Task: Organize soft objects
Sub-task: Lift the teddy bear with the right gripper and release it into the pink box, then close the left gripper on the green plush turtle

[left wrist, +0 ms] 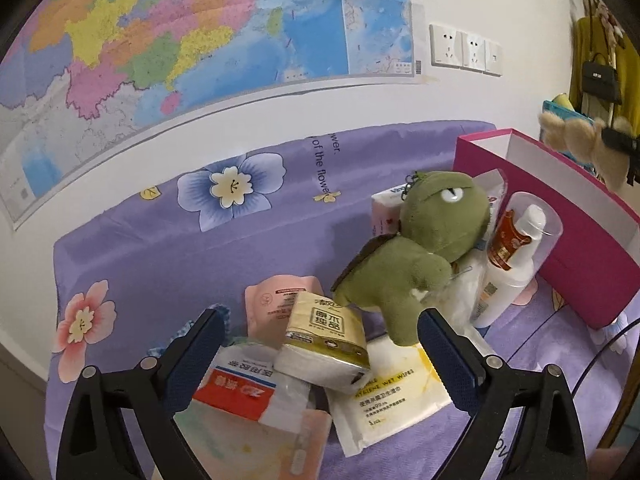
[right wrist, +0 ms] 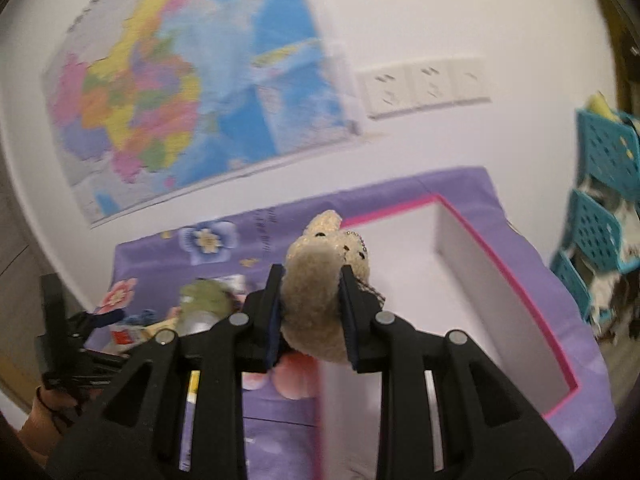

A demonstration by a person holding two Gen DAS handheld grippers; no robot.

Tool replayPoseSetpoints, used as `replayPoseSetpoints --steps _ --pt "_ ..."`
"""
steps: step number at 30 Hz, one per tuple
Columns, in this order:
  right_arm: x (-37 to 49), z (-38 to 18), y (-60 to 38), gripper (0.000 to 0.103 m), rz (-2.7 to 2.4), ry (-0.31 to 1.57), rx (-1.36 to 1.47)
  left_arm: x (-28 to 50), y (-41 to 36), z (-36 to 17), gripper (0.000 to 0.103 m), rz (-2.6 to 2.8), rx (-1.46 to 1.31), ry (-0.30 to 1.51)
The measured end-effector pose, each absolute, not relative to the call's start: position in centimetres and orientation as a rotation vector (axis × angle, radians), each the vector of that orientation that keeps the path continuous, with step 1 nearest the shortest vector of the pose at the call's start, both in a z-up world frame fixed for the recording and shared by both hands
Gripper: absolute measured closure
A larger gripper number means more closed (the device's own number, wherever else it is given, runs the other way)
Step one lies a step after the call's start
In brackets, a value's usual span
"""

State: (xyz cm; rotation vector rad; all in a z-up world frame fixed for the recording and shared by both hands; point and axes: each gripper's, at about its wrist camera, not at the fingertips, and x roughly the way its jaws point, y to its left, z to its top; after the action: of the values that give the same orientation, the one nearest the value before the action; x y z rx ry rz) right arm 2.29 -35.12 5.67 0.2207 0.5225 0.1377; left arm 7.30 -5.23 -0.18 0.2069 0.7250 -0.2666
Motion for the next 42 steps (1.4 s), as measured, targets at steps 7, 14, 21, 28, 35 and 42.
replayPoseSetpoints --steps 7,14,21,28,35,42 --pt "3.1 3.3 -37.5 0.072 0.057 0.609 0.229 8.6 -5.5 -0.4 0.014 -0.309 0.186 0.772" --pt "3.7 2.7 -37.7 0.067 0.029 0.619 0.235 8.1 -8.4 0.5 0.023 -0.387 0.243 0.740" --pt "3.3 3.1 -37.5 0.064 0.059 0.599 0.242 8.4 -10.5 0.0 0.040 -0.407 0.314 0.733" --pt "3.2 2.9 -37.7 0.064 0.070 0.606 0.259 9.3 -11.9 -1.0 0.058 -0.416 0.357 0.757" --pt "2.9 2.7 -38.1 0.064 0.085 0.600 0.273 9.4 -10.9 -0.7 0.068 -0.437 0.305 0.740" --pt "2.9 2.7 -37.4 0.064 0.120 0.600 0.257 9.1 -10.1 0.4 0.076 -0.434 0.237 0.708"
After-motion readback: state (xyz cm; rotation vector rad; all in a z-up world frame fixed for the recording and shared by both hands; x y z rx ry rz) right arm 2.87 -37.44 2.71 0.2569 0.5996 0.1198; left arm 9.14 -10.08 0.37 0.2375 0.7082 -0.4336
